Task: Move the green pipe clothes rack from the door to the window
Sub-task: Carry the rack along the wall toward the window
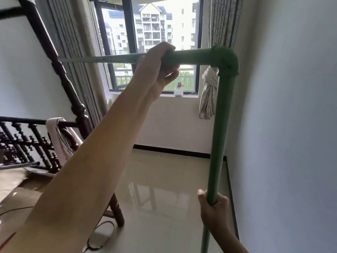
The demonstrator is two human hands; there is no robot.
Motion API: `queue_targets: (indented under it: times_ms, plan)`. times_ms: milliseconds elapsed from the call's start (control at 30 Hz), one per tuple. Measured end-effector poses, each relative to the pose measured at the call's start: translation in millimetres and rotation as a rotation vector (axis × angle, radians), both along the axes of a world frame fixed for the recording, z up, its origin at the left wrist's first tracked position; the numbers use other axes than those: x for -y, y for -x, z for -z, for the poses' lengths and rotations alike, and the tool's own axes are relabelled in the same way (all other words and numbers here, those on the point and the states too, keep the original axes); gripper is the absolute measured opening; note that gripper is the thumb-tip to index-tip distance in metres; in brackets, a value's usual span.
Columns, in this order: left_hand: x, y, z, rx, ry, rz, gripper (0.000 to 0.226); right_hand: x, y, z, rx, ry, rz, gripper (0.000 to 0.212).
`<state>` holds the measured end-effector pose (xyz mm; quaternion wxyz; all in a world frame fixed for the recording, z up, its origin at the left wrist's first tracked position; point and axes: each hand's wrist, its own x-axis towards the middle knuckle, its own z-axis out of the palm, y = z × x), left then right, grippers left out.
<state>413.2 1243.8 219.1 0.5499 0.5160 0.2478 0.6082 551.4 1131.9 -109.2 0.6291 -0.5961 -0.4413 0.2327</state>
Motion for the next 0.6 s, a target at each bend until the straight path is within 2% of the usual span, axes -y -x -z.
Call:
queue_targets:
  times_ms: [133, 367, 600]
  plan:
    - [-35.8, -48.4, 5.7, 0.015, 0.072, -0.048, 0.011, -38.0, -53.1, 6.0, -0.005, 0.009, -0.032, 0.052]
    - [-94.6, -113.2, 10.3, 0.040, 0.090, -0.031, 0.023, -107.6, -127.2, 7.7, -0.019, 0.038, -0.005, 0.051]
    - [-191.9, -139.2, 13.9, 0.167, 0.131, -0.103, 0.013, -195.2, -170.5, 17.0, -0.021, 0.054, 0.037, 0.046]
